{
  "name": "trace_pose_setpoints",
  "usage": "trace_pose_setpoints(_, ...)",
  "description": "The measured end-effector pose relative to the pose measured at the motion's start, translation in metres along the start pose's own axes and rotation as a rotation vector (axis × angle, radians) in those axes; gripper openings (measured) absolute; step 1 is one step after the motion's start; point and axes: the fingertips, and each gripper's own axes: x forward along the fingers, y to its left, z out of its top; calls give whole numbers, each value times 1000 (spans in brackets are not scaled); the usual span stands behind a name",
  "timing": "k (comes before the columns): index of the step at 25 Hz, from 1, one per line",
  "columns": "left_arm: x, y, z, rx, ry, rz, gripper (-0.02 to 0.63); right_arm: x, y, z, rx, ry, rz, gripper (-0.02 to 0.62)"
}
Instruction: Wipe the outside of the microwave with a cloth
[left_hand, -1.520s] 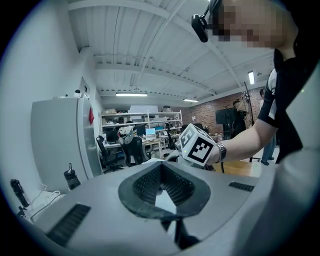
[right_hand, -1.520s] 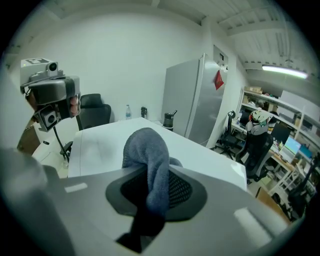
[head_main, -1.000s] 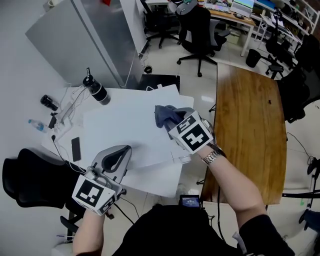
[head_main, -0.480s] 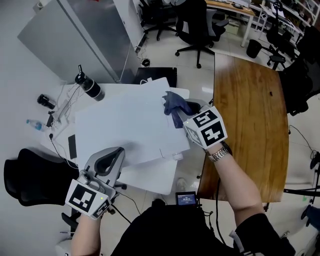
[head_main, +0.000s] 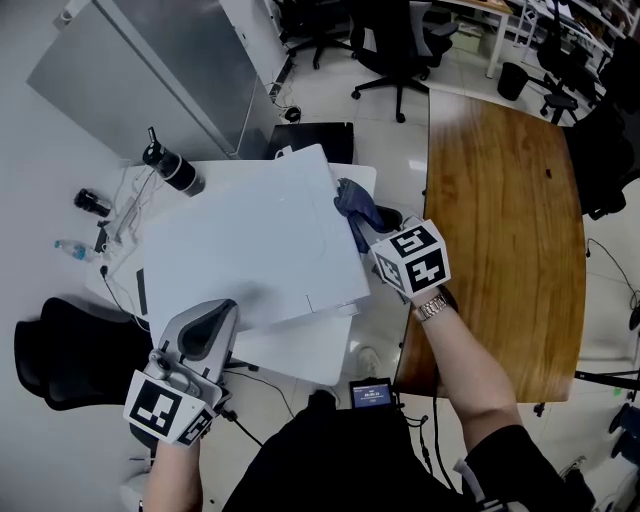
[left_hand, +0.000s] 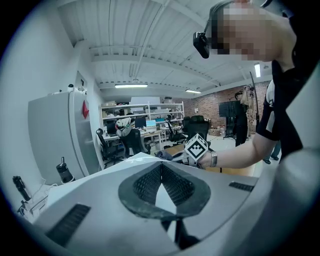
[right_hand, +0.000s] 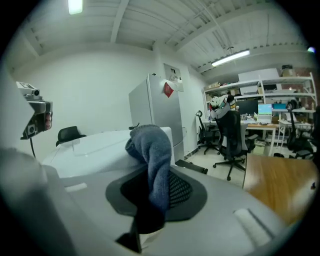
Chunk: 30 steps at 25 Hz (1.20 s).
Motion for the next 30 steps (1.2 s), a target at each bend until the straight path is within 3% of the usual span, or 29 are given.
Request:
trace_pose_setpoints(10,-1,-2,-2,-1,27,37,5,35,-18,-66,122,70,18,66)
trace_pose_setpoints(24,-21,1,-15,-23,65,133,5,72,-34,-143,122,275,-35,65)
trace_pose_setpoints(30,-30,6,-16,-25,55,151,5,70,-41,-146,115,315,-81,66)
